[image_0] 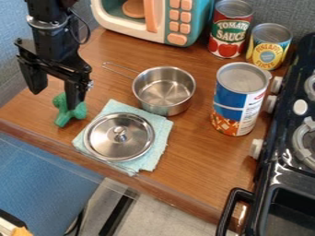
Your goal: Move silver pot to left side of table
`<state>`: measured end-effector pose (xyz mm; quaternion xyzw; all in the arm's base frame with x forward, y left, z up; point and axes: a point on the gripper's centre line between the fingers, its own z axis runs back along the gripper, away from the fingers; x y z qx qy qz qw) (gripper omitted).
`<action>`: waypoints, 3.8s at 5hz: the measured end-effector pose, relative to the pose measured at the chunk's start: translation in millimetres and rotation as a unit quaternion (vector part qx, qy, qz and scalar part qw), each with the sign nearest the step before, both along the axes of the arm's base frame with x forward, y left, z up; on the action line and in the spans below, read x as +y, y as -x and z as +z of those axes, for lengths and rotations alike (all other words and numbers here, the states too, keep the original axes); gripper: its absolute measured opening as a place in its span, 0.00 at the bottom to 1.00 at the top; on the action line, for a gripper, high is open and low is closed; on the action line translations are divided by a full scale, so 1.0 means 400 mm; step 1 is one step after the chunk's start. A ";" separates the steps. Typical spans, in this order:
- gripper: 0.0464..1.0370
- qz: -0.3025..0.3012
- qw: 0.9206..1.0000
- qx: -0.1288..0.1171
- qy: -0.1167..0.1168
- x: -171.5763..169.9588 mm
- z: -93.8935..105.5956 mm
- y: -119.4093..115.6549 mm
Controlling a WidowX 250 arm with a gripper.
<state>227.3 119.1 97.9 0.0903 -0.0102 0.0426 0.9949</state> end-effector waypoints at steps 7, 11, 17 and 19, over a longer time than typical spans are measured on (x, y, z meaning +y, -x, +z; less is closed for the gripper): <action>0.96 -0.149 0.981 -0.040 0.118 -0.332 -0.088 -0.268; 0.11 -0.182 0.979 -0.050 0.073 -0.280 -0.114 -0.261; 0.03 -0.016 0.999 -0.048 0.021 0.032 -0.119 -0.340; 0.03 0.042 0.999 -0.015 0.012 0.041 -0.157 -0.318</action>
